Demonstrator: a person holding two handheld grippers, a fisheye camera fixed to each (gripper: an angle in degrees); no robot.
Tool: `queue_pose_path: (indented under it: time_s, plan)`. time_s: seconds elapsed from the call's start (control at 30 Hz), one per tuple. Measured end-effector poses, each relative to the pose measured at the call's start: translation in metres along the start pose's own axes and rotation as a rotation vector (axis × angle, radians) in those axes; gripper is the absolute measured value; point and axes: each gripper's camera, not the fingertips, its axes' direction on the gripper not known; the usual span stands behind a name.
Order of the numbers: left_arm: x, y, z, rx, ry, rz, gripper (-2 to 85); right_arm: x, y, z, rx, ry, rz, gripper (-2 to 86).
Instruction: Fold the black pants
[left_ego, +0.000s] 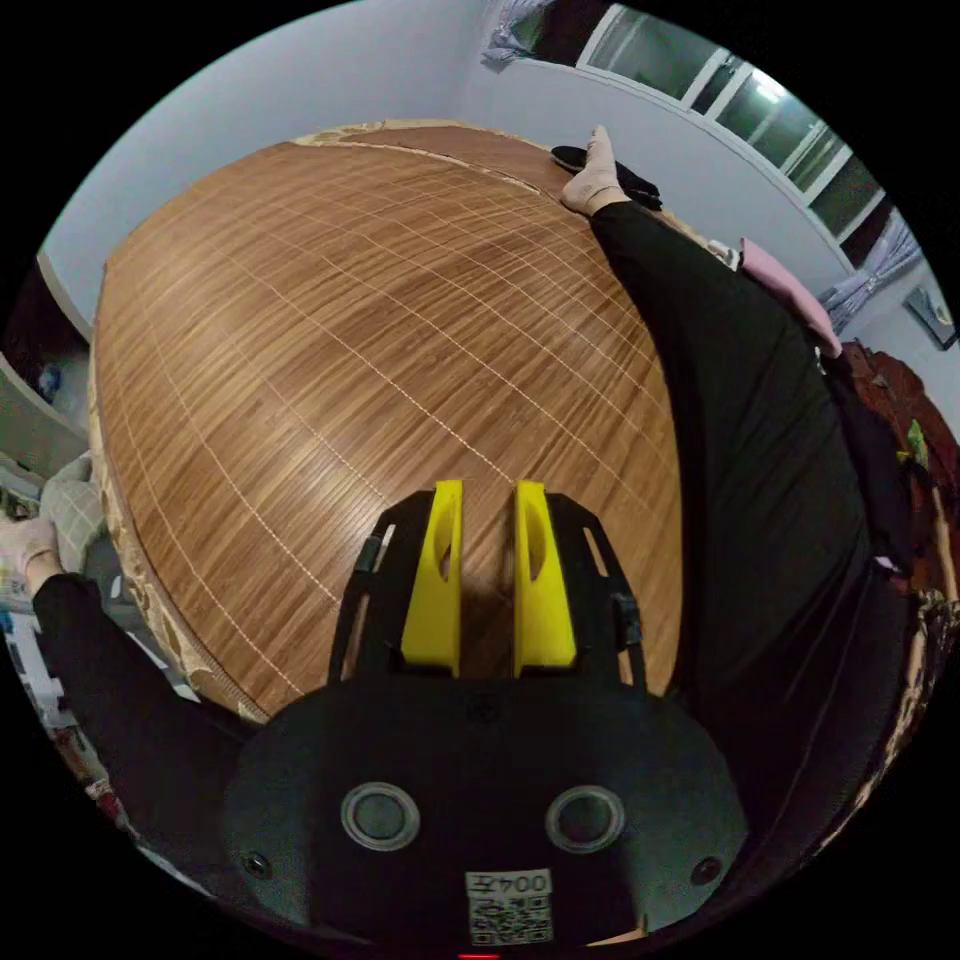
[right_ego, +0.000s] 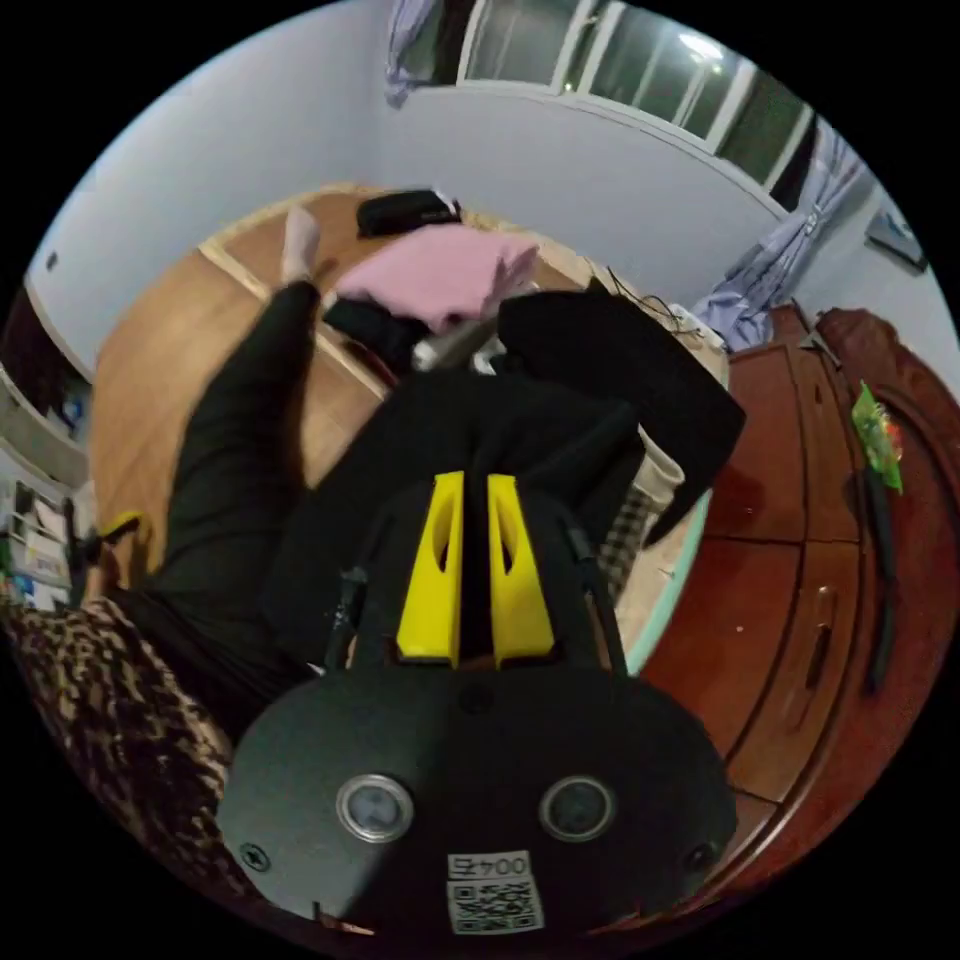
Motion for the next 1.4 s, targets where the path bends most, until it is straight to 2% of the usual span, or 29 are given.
queue_pose_path:
  time_s: [0.1, 0.23, 0.3, 0.4, 0.87, 0.97, 1.2, 1.4]
  plan:
    - [0.006, 0.005, -0.001, -0.001, -0.110, -0.007, 7.8, -0.006, -0.007, -0.044, 0.166, -0.204, 0.007, 3.6]
    - [0.003, 0.011, 0.001, -0.010, -0.144, -0.055, 7.3, -0.028, -0.024, -0.090, 0.318, -0.402, -0.037, 1.5]
    - [0.002, 0.014, 0.002, -0.005, -0.153, -0.065, 6.7, -0.042, -0.036, -0.119, 0.429, -0.579, -0.062, 0.1]
    - [0.005, 0.019, 0.001, 0.005, -0.164, -0.066, 6.4, -0.073, -0.055, -0.146, 0.493, -0.702, -0.150, -0.5]
    - [-0.004, 0.037, -0.011, 0.033, -0.134, -0.094, 6.2, -0.244, -0.131, -0.254, 0.801, -1.091, -0.562, -0.7]
    - [-0.007, 0.039, -0.015, 0.040, -0.125, -0.100, 6.2, -0.279, -0.151, -0.267, 0.849, -1.136, -0.566, -0.7]
    - [-0.008, 0.046, -0.025, 0.076, -0.139, -0.093, 6.2, -0.374, -0.225, -0.263, 0.802, -1.353, -0.507, -0.7]
    - [-0.016, 0.048, -0.036, 0.105, -0.111, -0.115, 6.0, -0.483, -0.286, -0.249, 0.837, -1.339, -0.498, -0.2]
